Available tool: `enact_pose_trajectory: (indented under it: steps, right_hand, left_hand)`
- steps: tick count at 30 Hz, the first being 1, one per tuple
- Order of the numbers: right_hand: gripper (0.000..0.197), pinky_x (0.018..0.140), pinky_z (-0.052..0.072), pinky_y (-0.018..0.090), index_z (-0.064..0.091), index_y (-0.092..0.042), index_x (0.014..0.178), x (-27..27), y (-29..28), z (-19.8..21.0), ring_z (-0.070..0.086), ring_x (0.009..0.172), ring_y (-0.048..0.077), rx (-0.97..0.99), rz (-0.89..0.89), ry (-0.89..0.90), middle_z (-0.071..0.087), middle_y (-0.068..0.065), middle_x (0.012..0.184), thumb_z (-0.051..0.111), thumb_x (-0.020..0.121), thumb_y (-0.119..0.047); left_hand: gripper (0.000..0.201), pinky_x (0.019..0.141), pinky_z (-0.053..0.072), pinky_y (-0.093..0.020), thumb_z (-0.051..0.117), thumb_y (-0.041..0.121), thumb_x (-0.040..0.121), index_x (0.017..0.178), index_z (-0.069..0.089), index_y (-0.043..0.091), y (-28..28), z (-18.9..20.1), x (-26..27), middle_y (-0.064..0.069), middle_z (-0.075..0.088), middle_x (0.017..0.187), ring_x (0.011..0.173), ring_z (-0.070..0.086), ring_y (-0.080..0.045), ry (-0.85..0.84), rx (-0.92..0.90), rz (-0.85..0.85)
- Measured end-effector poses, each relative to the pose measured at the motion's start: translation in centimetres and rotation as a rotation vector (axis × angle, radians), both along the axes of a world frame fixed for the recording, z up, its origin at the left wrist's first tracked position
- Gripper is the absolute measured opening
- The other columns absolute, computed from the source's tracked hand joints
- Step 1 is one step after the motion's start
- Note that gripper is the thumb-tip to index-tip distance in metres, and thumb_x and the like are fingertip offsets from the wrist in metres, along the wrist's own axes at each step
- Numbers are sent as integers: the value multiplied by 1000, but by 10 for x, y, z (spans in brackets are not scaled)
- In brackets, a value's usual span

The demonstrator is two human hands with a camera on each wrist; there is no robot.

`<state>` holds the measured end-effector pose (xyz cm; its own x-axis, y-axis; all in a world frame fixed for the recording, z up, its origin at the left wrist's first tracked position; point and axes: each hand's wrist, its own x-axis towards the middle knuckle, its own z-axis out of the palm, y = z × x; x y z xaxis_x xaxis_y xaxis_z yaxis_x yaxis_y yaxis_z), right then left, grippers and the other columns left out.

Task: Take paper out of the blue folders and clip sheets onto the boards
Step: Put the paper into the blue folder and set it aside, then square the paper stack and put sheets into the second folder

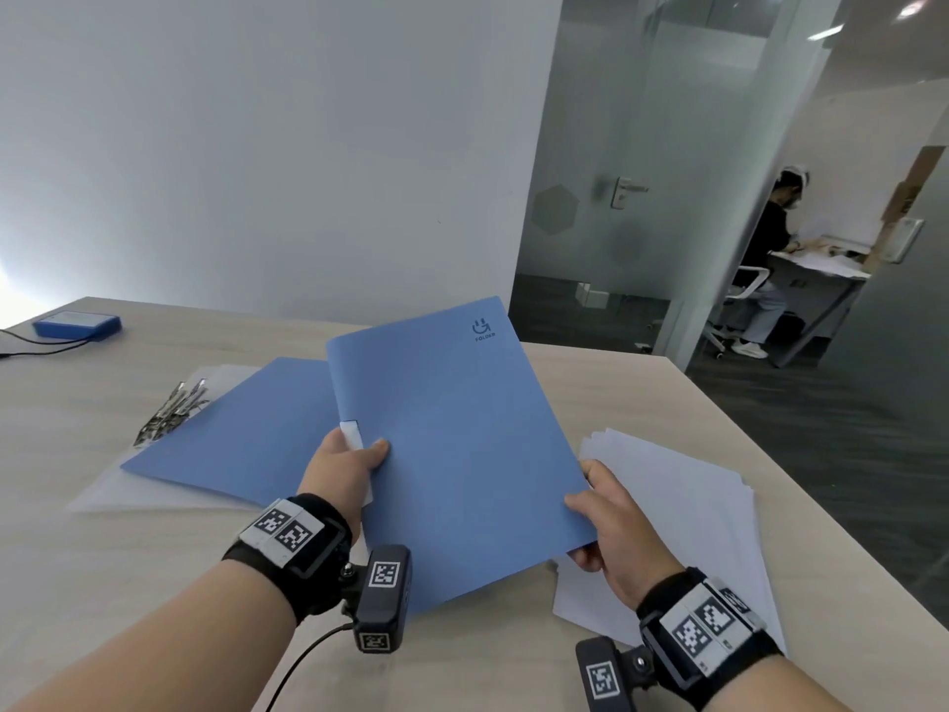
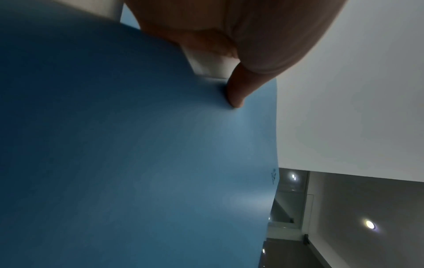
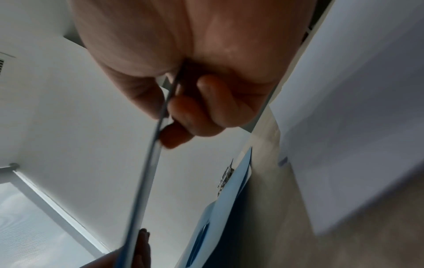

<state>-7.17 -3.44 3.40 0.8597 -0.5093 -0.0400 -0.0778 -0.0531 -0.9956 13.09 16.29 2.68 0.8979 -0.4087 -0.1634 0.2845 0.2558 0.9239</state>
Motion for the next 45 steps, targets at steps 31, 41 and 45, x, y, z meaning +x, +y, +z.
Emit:
enact_pose_trajectory:
  steps: [31, 41, 45]
  right_hand:
    - [22, 38, 46, 24, 62, -6, 88, 147, -245, -33, 52, 53, 22, 265, -718, 117, 59, 12, 70, 50, 101, -18]
    - [13, 47, 52, 26, 59, -9, 105, 18, -196, -8, 61, 63, 23, 255, -660, 98, 68, 13, 89, 54, 98, -19]
    - [14, 58, 45, 29, 65, -13, 102, -55, -168, -2, 61, 73, 21, 76, -655, 212, 74, 10, 97, 58, 93, -21]
  left_hand:
    - [16, 55, 52, -33, 51, 9, 96, 95, 65, 2, -53, -39, -15, -12, 60, 68, 56, 56, -24, 149, 130, -295]
    - [15, 51, 46, -28, 56, 17, 95, 96, 67, 6, -61, -21, -34, -8, 58, 68, 56, 54, -20, 70, 221, -273]
    - [16, 55, 43, -28, 57, 19, 94, 93, 69, 9, -77, -11, -63, -7, 61, 72, 63, 58, -21, 0, 248, -315]
